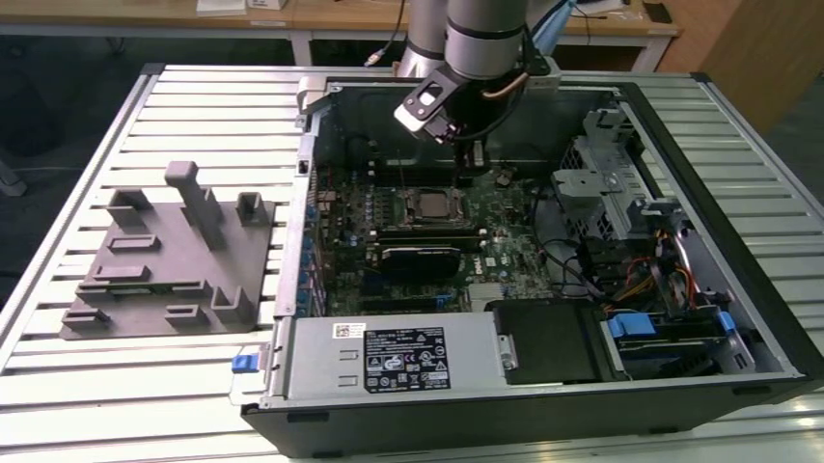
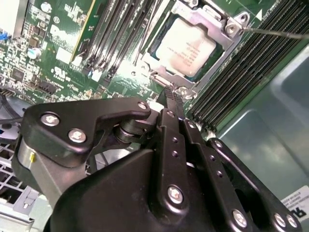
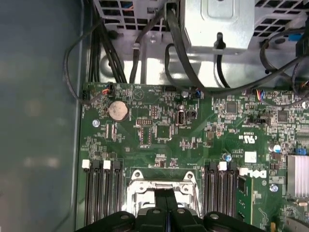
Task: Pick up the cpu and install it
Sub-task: 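Close the cpu cover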
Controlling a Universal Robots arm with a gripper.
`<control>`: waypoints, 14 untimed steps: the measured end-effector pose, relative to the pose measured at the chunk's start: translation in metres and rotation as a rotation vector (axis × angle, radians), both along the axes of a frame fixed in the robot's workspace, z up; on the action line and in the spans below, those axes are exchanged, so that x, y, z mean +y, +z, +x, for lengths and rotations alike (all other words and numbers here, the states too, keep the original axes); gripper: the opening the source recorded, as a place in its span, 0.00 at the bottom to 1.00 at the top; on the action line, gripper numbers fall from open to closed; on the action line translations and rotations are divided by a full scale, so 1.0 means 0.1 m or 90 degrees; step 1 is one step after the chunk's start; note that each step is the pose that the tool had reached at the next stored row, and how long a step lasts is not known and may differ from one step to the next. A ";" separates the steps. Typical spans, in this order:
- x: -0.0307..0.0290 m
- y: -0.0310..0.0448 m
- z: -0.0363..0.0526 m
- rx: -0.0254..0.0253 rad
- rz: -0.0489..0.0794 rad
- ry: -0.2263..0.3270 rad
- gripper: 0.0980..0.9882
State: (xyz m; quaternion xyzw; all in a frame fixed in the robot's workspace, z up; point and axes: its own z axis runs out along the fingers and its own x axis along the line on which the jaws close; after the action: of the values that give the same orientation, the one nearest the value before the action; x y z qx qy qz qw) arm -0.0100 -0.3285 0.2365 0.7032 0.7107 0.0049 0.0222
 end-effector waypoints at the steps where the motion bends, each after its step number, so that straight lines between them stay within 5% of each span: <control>1: -0.002 -0.007 -0.004 0.0000 0.000 0.000 0.01; 14: -0.025 -0.081 -0.237 0.0000 0.000 0.000 0.01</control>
State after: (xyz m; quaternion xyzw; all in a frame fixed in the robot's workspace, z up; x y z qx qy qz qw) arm -0.0338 -0.3311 0.2284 0.7033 0.7105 0.0048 0.0223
